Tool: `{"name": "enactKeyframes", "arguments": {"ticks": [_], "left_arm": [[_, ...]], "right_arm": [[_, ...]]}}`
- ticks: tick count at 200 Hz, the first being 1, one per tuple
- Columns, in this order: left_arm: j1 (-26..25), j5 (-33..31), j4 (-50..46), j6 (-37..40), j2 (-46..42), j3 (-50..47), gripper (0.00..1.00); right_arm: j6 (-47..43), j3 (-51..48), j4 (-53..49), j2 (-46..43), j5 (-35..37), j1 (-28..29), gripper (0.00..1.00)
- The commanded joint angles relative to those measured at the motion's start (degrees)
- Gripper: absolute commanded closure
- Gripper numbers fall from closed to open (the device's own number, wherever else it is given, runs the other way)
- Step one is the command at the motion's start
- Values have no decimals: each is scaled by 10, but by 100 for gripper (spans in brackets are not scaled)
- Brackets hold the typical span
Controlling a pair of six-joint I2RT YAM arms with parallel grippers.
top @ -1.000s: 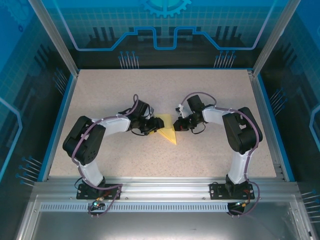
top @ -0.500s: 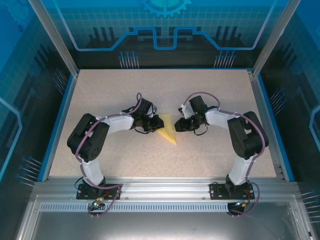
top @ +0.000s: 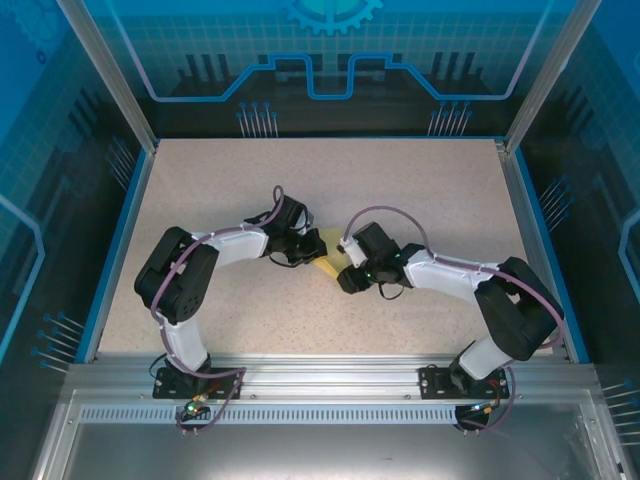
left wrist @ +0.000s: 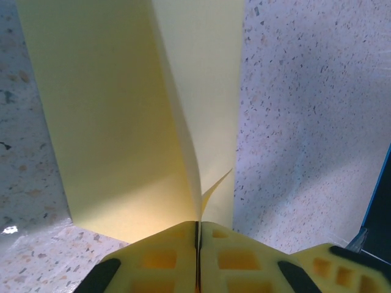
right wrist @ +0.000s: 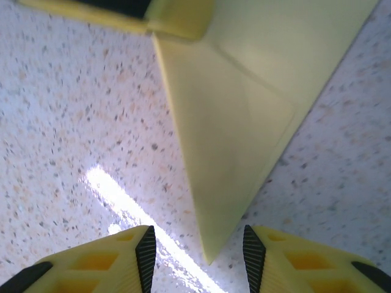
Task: Fold a paper plane with a square sheet of paper (fold left side to right side)
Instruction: Fourth fold the wing at the center of the table.
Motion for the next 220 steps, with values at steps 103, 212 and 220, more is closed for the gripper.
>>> {"name": "enactKeyframes", "arguments": {"ticks": [103,212,220], "left_arm": [[-4,3,-52,-2,0,44,91],[-4,-1,-65,10,-2,55,77],[-3,-1,-70,14,-5,59,77]], "right_arm": [[-32,32,25,64,103,55,61],[-31,51,14,92,111,56,81],[-31,51,12,94,111,55,82]]}}
